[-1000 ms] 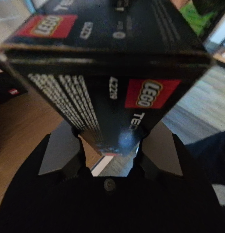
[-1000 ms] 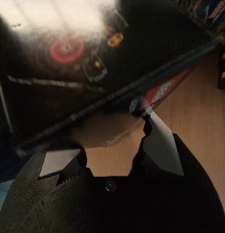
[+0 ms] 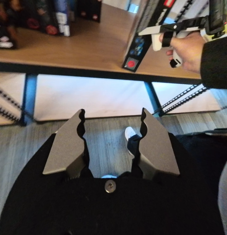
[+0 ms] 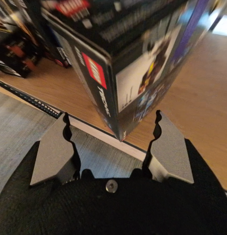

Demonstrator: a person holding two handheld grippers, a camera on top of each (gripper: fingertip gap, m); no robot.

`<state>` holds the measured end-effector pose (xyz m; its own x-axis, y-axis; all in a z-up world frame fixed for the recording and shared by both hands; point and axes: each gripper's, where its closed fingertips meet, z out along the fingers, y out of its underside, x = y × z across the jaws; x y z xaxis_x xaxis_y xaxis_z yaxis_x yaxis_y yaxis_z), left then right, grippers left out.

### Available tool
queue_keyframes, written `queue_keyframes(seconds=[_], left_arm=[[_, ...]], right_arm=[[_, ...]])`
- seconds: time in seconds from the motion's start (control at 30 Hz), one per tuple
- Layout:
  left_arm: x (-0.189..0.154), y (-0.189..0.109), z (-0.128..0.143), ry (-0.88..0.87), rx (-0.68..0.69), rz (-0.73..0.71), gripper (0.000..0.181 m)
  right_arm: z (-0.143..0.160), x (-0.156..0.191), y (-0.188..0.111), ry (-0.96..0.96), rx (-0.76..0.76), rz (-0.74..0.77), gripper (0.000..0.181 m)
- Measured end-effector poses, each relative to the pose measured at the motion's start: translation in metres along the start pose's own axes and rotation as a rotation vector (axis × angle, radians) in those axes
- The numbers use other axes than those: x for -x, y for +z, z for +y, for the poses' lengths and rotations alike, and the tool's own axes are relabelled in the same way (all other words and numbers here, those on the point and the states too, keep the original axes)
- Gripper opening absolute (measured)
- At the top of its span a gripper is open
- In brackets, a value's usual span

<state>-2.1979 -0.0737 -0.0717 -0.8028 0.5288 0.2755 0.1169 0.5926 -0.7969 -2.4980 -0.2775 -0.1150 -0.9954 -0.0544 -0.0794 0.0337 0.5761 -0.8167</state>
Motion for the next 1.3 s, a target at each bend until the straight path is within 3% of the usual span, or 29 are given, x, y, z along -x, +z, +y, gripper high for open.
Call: queue_keyframes(seconds=[0.1,0.17,0.27,0.33,0.47,0.63,1.03,1.3], left_arm=[[0.032,-0.079,0.039,-0.097,-0.014,-0.104,0.084],[0.046,-0.117,0.066,-0.149,-0.02,-0.16,0.082],[0.057,-0.145,0.109,-0.206,-0.002,-0.23,0.08],[0.059,-0.147,0.134,-0.255,0.009,-0.252,0.079],[0.053,-0.125,0.162,-0.373,0.005,-0.243,0.078],[0.038,-0.081,0.161,-0.401,-0.001,-0.189,0.076],[0.04,-0.005,0.126,-0.413,-0.032,-0.163,0.075],[0.037,0.024,0.118,-0.442,-0.045,-0.153,0.074]], right_arm=[[0.011,-0.008,0.024,0.064,0.011,0.052,0.132],[0.01,-0.007,0.043,0.079,-0.006,-0.021,0.13],[0.006,-0.015,0.061,-0.014,-0.036,-0.111,0.135],[0.006,-0.025,0.068,-0.129,-0.029,-0.148,0.127],[-0.011,-0.041,0.088,-0.173,-0.049,-0.233,0.126],[-0.047,-0.062,0.138,-0.168,-0.073,-0.257,0.126],[-0.142,-0.092,0.276,-0.281,-0.008,-0.29,0.122],[-0.166,-0.119,0.312,-0.366,0.053,-0.264,0.114]])
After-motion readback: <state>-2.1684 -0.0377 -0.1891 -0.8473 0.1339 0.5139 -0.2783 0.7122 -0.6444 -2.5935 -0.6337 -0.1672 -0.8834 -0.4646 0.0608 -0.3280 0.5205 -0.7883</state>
